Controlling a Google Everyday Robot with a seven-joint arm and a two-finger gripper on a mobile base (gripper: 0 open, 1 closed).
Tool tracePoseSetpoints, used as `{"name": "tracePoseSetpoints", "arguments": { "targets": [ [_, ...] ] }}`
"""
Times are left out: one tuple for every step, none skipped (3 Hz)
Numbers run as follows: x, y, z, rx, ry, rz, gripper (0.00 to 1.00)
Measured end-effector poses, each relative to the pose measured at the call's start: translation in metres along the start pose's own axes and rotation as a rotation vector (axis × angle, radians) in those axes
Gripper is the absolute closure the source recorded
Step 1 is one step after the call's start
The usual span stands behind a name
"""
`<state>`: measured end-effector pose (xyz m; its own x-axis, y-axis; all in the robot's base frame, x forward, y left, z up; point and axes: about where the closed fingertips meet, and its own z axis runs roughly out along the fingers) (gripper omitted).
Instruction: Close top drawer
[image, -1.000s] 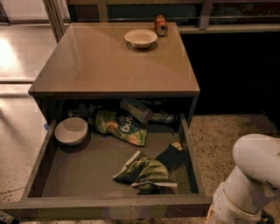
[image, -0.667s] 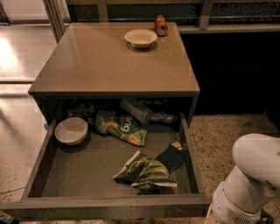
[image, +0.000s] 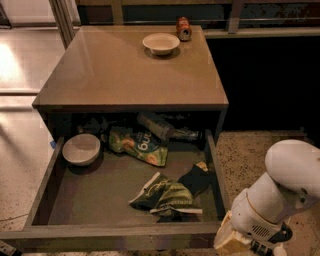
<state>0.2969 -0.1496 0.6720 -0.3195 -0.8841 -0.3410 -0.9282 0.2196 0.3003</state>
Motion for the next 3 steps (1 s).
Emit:
{"name": "tracePoseSetpoints", "arguments": {
  "targets": [
    [-0.029,-0.025,-0.019,0.111,-0.082,0.022,1.00],
    [-0.043,-0.038,-0.031,0.179,-0.122,0.034,1.00],
    [-0.043,-0.038,-0.031,0.179,-0.122,0.034,1.00]
  ]
}}
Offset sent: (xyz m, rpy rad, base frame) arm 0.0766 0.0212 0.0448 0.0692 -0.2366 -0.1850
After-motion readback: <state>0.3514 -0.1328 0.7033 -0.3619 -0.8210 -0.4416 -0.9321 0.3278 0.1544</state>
